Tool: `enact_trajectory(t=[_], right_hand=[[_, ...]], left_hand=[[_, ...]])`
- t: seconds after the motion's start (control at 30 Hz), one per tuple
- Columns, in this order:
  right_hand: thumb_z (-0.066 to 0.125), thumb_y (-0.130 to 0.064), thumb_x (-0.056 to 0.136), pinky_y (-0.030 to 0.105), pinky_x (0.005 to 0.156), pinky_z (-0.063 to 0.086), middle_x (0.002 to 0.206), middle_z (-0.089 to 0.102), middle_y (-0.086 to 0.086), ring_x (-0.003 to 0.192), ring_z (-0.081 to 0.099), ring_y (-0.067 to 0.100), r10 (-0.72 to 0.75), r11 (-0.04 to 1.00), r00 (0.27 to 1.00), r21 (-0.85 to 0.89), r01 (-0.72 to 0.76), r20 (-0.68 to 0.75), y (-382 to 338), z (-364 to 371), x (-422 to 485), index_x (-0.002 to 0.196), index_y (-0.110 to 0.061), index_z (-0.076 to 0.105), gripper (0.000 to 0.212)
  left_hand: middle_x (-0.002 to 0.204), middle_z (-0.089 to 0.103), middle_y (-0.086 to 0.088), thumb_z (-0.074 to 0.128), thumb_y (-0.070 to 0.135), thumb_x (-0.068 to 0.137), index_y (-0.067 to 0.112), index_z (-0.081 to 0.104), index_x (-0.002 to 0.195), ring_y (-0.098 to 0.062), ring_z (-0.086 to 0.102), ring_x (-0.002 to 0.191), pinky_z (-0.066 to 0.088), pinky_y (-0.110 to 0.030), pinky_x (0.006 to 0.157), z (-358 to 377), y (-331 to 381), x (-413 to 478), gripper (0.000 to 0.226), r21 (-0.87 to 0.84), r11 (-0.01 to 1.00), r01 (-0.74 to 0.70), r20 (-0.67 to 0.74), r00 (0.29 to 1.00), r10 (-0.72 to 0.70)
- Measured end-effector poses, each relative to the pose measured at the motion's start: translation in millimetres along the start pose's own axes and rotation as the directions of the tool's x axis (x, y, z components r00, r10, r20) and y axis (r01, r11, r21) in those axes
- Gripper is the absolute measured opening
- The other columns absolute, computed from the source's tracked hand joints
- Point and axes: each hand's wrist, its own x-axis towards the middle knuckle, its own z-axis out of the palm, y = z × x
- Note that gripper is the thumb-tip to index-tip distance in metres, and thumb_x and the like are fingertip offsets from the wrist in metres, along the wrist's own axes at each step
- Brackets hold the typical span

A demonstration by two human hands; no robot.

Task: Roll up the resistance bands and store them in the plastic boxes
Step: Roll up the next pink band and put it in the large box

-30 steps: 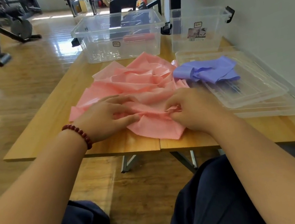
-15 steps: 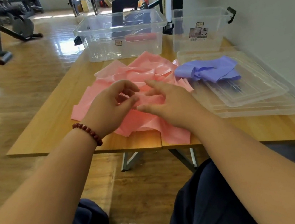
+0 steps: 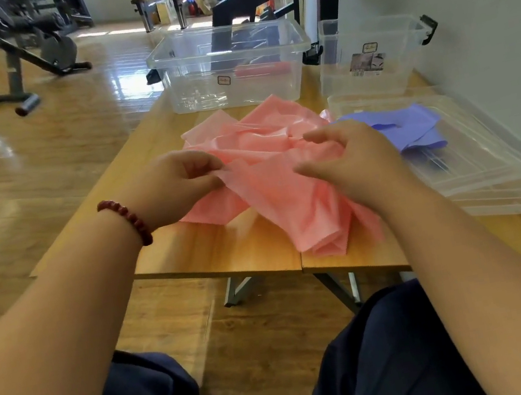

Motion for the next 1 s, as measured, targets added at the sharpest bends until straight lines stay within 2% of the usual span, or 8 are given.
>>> enact_trajectory(t=[0.17,0.27,0.43,0.53,0.67,0.73,0.83,1.0], right_hand=[[0.062,-0.05,0.09,0.023,0.101,0.032,0.148,0.046,-0.009,0.132,0.042,0.007,-0.047,0.993,0.989,0.115,0.03,0.142,-16.6,18.7,5.0,0.145,-0.031,0.044,0.061],[0.067,-0.041,0.09,0.037,0.098,0.049,0.115,0.068,-0.004,0.107,0.062,0.014,0.039,0.969,0.993,0.237,-0.064,0.109,-9.7,24.2,8.9,0.111,-0.028,0.068,0.024],[0.065,-0.04,0.092,0.018,0.061,0.049,0.075,0.064,-0.012,0.071,0.059,0.003,0.107,0.915,0.991,0.397,-0.067,-0.081,3.1,8.5,4.7,0.08,-0.032,0.067,0.015],[0.06,-0.04,0.096,0.025,0.068,0.045,0.084,0.065,-0.009,0.083,0.06,0.009,0.172,0.921,0.972,0.377,-0.101,-0.159,10.0,4.4,0.6,0.087,-0.029,0.067,0.016],[0.054,-0.035,0.1,0.027,0.068,0.051,0.088,0.067,-0.002,0.08,0.061,0.013,0.16,0.937,0.965,0.339,-0.082,-0.21,11.4,5.6,-6.2,0.085,-0.029,0.063,0.018],[0.057,-0.029,0.099,0.026,0.068,0.051,0.087,0.065,-0.009,0.08,0.06,0.01,0.14,0.942,0.974,0.326,-0.076,-0.176,9.8,6.7,-11.4,0.085,-0.032,0.062,0.014],[0.061,-0.018,0.093,0.031,0.073,0.052,0.086,0.065,-0.01,0.084,0.061,0.012,0.123,0.938,0.989,0.334,-0.089,-0.081,9.6,10.2,-19.9,0.08,-0.03,0.064,0.018],[0.051,-0.013,0.09,0.028,0.063,0.04,0.072,0.057,-0.005,0.07,0.051,0.012,0.105,0.966,0.994,0.236,-0.104,0.009,5.4,13.0,-33.2,0.07,-0.023,0.058,0.023]], left_hand=[[0.1,0.064,0.02,0.058,0.018,0.096,0.035,0.066,0.107,-0.001,0.059,0.096,0.046,-0.017,0.086,16.2,16.8,6.6,0.022,-0.022,0.973,-0.228,-0.1,0.969,0.224],[0.115,0.061,0.015,0.058,0.014,0.095,0.033,0.066,0.112,-0.002,0.055,0.106,0.042,-0.009,0.09,18.2,11.7,10.3,0.027,0.023,0.937,-0.349,-0.189,0.919,0.347],[0.103,0.059,-0.009,0.057,0.029,0.094,0.014,0.076,0.104,-0.03,0.056,0.095,0.048,-0.038,0.079,24.6,-5.9,6.7,0.026,0.341,0.858,-0.383,-0.356,0.793,0.495],[0.083,0.062,0.0,0.057,0.018,0.095,0.012,0.074,0.108,-0.019,0.061,0.075,0.052,-0.034,0.07,30.0,-0.1,-4.0,0.022,0.225,0.914,-0.337,-0.4,0.824,0.402],[0.09,0.07,0.012,0.056,0.014,0.097,0.022,0.071,0.106,-0.001,0.069,0.082,0.057,-0.02,0.073,40.2,13.7,-14.9,0.02,-0.219,0.973,-0.077,-0.276,0.961,0.014],[0.099,0.071,0.002,0.052,0.008,0.097,0.021,0.069,0.103,-0.006,0.07,0.087,0.058,-0.02,0.071,44.6,22.2,-15.8,0.021,-0.541,0.839,0.055,-0.219,0.954,-0.203],[0.109,0.069,-0.01,0.054,0.016,0.095,0.005,0.063,0.115,-0.018,0.07,0.087,0.059,-0.026,0.066,44.7,35.1,-17.8,0.024,-0.95,0.27,0.159,0.014,0.882,-0.471],[0.092,0.066,-0.006,0.066,0.017,0.092,0.009,0.055,0.103,-0.011,0.066,0.067,0.061,-0.03,0.061,42.9,40.7,-18.3,0.018,-0.976,-0.135,0.171,0.218,0.801,-0.557]])
